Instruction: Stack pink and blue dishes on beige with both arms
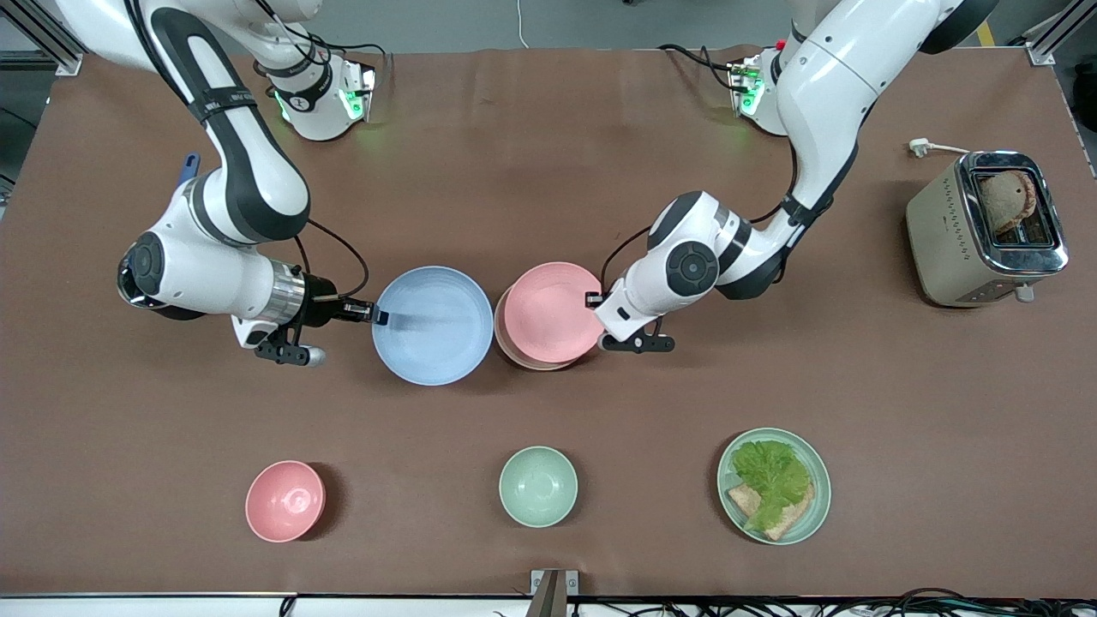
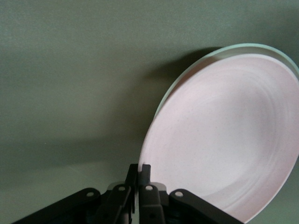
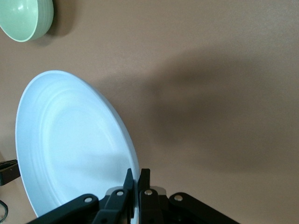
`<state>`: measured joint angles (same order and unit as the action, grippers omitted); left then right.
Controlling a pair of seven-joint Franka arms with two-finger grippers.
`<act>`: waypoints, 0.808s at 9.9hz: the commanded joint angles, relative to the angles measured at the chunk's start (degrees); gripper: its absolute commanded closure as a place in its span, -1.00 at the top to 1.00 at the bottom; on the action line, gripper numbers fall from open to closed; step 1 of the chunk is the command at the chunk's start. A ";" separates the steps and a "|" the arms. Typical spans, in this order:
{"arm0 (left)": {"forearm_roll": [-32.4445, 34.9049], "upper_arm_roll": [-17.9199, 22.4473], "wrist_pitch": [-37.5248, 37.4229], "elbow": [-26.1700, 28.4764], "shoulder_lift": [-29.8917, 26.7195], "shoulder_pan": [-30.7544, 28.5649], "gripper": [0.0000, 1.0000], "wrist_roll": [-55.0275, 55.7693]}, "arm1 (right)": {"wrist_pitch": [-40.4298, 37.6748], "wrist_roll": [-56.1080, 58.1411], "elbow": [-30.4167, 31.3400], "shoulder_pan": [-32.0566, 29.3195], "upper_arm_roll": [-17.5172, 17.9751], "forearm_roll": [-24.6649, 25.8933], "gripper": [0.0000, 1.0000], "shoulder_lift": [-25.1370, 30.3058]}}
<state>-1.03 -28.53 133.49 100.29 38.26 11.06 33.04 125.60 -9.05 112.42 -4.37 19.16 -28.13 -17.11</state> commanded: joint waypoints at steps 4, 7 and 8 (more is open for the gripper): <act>1.47 0.85 1.34 -2.90 4.18 2.56 -0.91 2.11 | 1.40 -0.97 0.87 -0.02 1.58 -0.44 -0.96 -0.82; 1.65 1.02 1.51 -3.69 3.93 1.87 0.99 1.85 | 1.49 -1.23 0.88 0.41 1.58 -0.53 -0.95 -0.99; 3.48 1.37 0.73 -4.31 2.79 1.51 1.00 1.93 | 1.75 -2.19 0.88 0.59 1.58 -0.53 -0.95 -1.08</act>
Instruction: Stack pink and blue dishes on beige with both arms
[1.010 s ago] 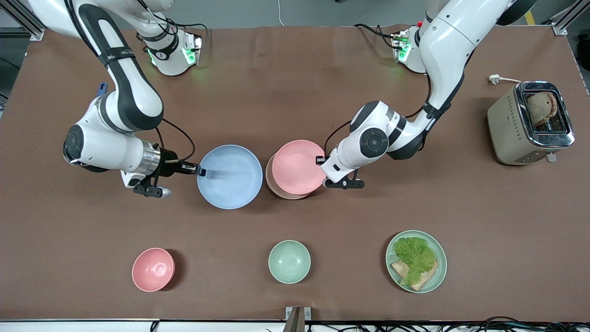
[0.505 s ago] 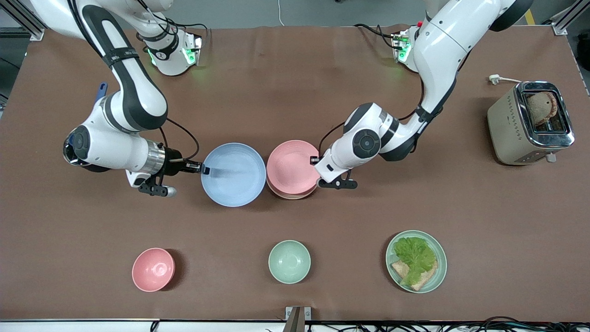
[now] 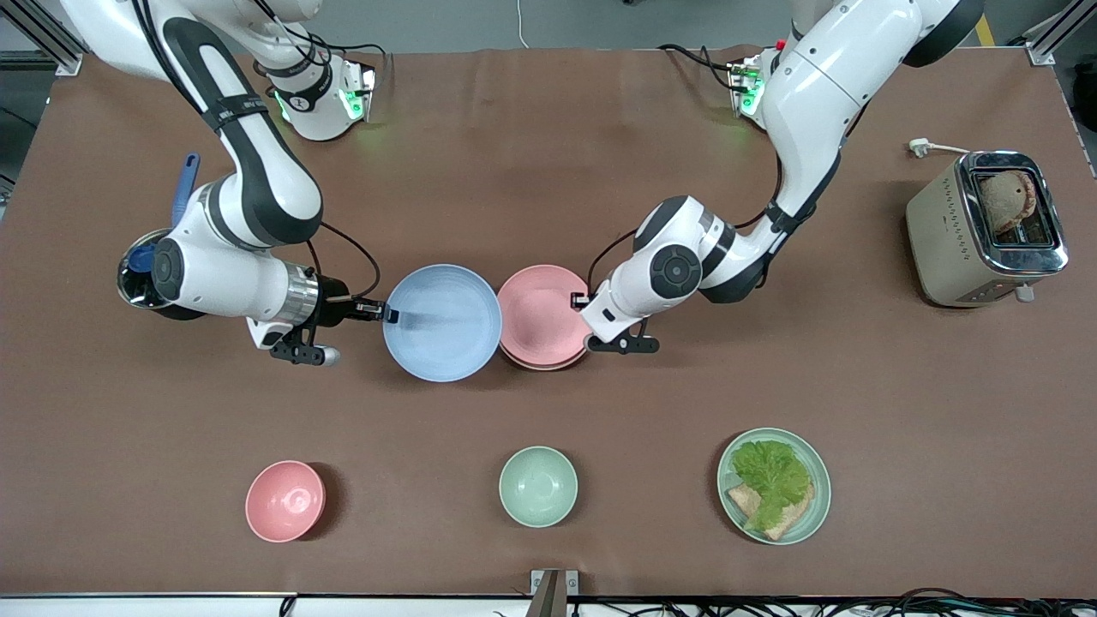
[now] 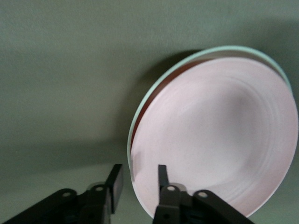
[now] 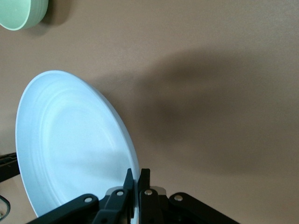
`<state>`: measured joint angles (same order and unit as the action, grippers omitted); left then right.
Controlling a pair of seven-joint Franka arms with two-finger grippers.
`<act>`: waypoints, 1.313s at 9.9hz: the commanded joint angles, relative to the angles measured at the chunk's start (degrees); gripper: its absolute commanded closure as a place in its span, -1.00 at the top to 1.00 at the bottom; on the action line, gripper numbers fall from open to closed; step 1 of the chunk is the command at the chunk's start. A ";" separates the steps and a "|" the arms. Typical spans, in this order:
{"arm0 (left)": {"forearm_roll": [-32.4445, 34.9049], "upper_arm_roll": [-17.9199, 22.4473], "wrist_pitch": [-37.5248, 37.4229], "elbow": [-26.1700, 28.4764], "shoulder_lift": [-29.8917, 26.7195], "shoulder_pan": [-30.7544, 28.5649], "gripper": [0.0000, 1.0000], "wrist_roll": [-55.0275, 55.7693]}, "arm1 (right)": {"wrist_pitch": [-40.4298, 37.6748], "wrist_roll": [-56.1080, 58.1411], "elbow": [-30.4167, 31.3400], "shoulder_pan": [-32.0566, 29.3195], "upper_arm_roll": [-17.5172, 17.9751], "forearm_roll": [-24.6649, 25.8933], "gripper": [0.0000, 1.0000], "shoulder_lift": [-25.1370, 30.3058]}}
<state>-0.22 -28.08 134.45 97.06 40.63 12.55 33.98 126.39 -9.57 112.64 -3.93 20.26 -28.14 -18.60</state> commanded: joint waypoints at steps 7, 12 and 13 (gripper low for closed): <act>11.34 1.28 -26.95 -15.50 -14.32 -9.37 1.00 -0.31 | 15.60 -13.54 2.67 6.46 7.60 -0.77 -0.95 -5.64; 13.59 0.75 -34.23 -15.59 -25.32 -15.87 1.00 -7.59 | 25.99 -14.60 6.54 10.42 7.60 -0.33 -0.92 -8.81; 13.32 0.75 -36.08 -15.59 -27.08 -16.75 1.00 -10.57 | 27.75 -14.60 6.63 11.13 7.60 -0.33 -0.91 -9.77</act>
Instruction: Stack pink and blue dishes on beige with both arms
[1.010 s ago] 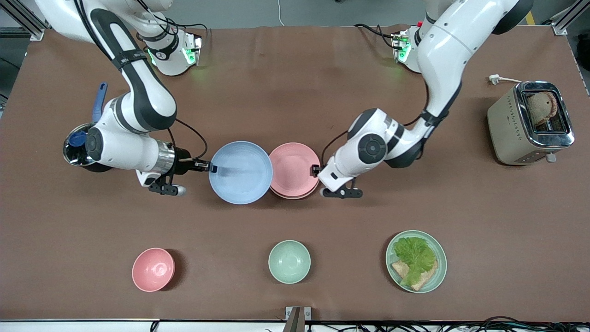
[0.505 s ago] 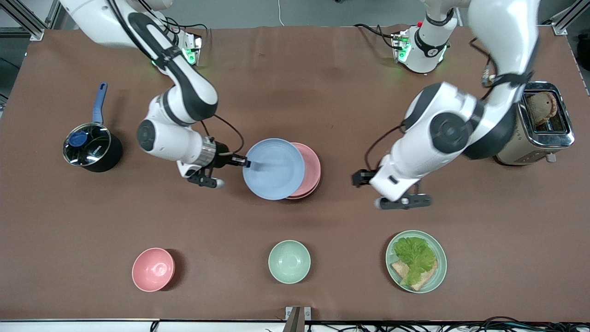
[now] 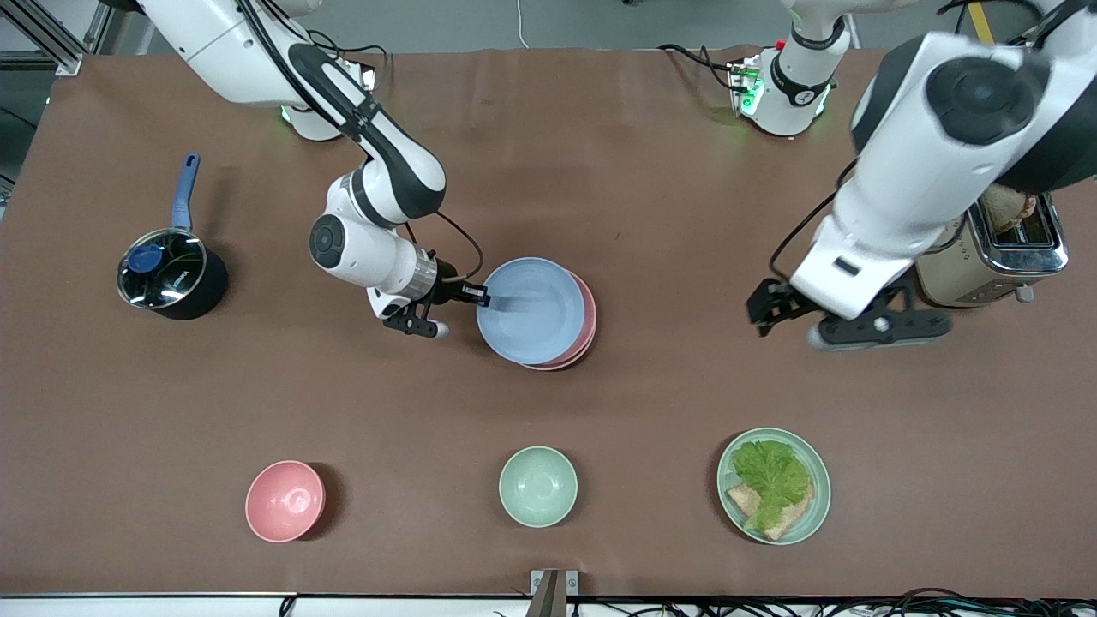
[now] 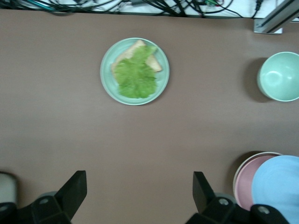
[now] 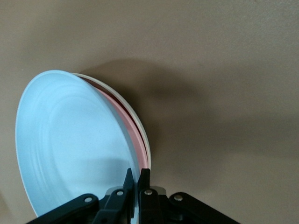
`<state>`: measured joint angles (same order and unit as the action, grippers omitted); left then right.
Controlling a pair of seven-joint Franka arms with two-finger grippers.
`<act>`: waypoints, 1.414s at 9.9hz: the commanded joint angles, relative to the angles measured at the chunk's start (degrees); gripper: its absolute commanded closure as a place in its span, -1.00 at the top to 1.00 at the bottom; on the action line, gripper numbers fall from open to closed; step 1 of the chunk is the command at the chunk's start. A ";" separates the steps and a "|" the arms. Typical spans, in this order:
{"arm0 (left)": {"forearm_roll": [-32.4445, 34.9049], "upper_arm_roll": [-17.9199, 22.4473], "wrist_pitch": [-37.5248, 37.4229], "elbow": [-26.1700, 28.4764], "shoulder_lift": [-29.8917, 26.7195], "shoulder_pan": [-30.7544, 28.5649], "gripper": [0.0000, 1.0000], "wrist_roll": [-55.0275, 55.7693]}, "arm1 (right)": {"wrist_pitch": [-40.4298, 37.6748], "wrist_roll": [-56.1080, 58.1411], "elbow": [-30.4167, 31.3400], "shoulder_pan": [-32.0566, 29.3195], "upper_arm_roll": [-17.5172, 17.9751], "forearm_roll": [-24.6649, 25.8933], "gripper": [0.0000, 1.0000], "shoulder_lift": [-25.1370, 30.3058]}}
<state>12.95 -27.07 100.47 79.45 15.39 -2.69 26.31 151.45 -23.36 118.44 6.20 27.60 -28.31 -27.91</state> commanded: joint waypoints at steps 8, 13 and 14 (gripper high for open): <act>-13.29 19.21 -16.08 4.03 -14.85 2.49 1.00 -27.61 | -1.65 -0.46 0.30 -1.44 0.00 0.09 1.00 7.31; -13.65 23.20 -20.39 8.88 -20.13 4.88 1.00 -27.28 | -35.98 -0.55 -8.35 -11.92 -8.20 20.60 1.00 27.81; -13.65 23.21 -20.75 8.97 -20.23 4.27 1.00 -27.02 | -43.27 -0.46 -14.32 -11.04 -13.22 24.57 1.00 27.83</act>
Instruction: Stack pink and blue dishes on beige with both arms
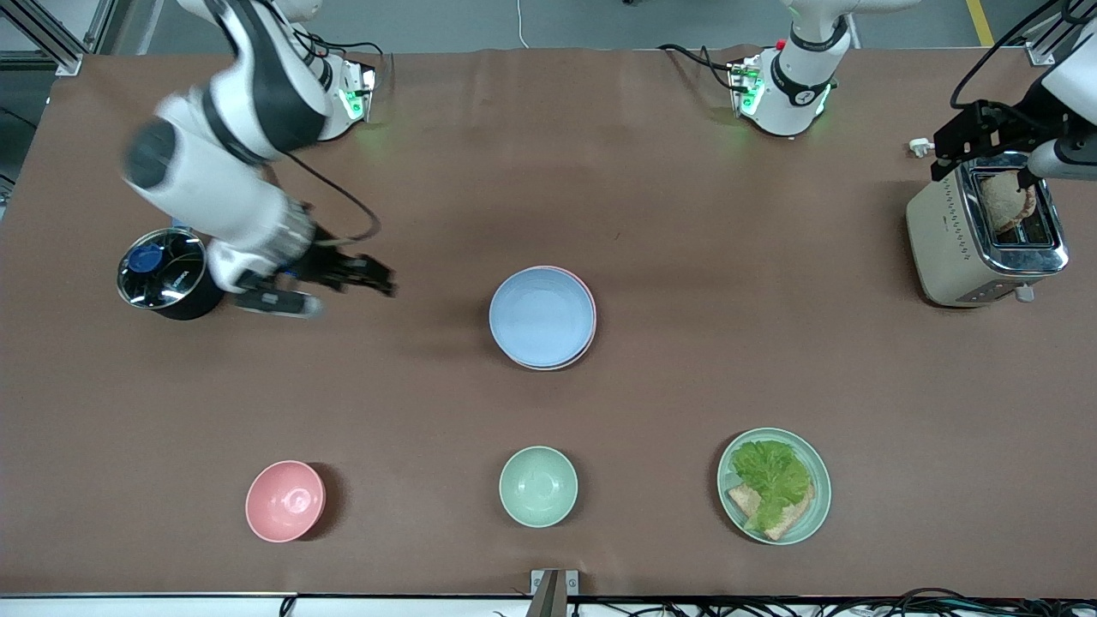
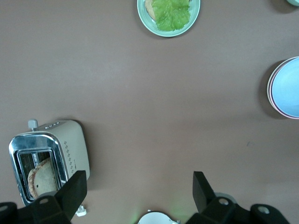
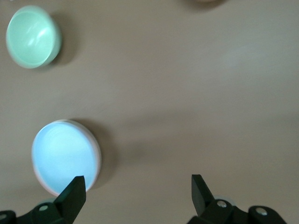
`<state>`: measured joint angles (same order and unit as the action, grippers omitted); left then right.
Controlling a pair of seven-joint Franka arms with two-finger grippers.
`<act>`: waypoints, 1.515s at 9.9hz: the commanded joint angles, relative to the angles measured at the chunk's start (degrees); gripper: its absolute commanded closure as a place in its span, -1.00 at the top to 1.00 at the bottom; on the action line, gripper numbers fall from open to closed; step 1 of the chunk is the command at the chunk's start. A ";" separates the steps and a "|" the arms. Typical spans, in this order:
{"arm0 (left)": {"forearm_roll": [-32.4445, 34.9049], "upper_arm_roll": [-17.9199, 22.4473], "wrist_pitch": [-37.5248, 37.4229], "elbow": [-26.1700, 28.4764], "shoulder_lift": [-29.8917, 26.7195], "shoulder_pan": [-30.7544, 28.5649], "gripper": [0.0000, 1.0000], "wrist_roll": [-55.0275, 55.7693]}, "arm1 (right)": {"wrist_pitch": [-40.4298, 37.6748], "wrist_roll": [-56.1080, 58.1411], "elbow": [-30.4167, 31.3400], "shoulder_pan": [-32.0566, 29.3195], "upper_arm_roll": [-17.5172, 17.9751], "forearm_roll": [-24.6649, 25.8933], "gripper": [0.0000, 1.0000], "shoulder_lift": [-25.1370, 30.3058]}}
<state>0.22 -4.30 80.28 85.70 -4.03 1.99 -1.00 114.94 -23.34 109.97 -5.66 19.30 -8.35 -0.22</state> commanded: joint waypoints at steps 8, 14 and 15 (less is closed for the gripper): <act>-0.13 -0.09 9.80 11.16 -3.00 -1.64 1.00 0.21 | -32.25 14.99 -26.92 3.81 -21.24 9.14 1.00 -0.13; -0.30 -2.81 8.57 12.39 -5.99 -1.82 1.00 3.55 | -30.74 15.43 -26.74 3.20 -21.24 8.52 1.00 -0.22; -0.30 -2.81 8.22 12.04 -5.90 -1.82 1.00 2.85 | -30.74 15.43 -26.74 3.20 -21.24 8.52 1.00 -0.22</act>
<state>0.22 -6.84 88.61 95.00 -9.04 0.72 2.21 84.57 -8.50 84.35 -2.76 -1.61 -0.05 0.04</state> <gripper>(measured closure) 0.000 0.000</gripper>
